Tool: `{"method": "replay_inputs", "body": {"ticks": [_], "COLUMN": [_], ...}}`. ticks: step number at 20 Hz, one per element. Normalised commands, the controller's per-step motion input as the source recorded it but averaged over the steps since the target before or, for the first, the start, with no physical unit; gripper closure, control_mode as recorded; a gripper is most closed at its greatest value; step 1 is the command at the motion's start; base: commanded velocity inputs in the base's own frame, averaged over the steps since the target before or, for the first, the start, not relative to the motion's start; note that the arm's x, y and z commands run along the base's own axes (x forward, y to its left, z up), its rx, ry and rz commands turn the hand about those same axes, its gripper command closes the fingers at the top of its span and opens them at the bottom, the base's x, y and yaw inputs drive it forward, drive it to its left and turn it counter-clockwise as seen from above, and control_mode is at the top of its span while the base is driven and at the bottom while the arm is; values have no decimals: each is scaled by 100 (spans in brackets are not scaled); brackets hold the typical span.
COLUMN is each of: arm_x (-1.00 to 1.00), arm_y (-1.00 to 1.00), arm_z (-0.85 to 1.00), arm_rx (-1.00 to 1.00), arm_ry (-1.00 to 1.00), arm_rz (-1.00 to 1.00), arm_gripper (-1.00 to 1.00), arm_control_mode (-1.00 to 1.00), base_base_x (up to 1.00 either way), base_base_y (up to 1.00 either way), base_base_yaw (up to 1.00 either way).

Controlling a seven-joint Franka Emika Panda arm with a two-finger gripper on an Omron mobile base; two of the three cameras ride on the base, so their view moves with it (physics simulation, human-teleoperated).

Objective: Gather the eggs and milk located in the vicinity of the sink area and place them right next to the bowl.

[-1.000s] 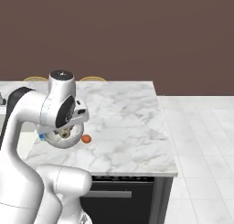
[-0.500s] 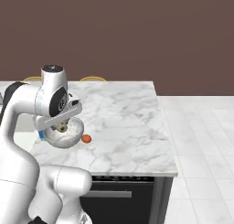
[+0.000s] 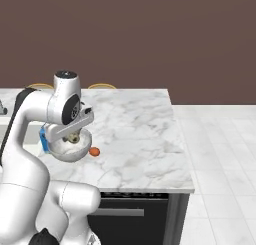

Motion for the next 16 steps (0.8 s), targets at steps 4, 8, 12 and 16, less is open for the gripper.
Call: {"method": "replay_inputs", "body": {"ticks": [4,8,12,16], "arm_x": [2,0,0,0], "arm_y": [-4,-11,-15,-30], "arm_z": [-46,-56,-29,0], "arm_rx": [0,1,6,9], "arm_ry": [0,0,0,0], "arm_rz": [0,0,1,12], "arm_gripper": [100,100,100,100], "arm_control_mode": [-100,-100,-100,-100], "base_base_x": [0,0,0,0], "base_base_y": [0,0,0,0], "base_base_yaw": [0,0,0,0]}}
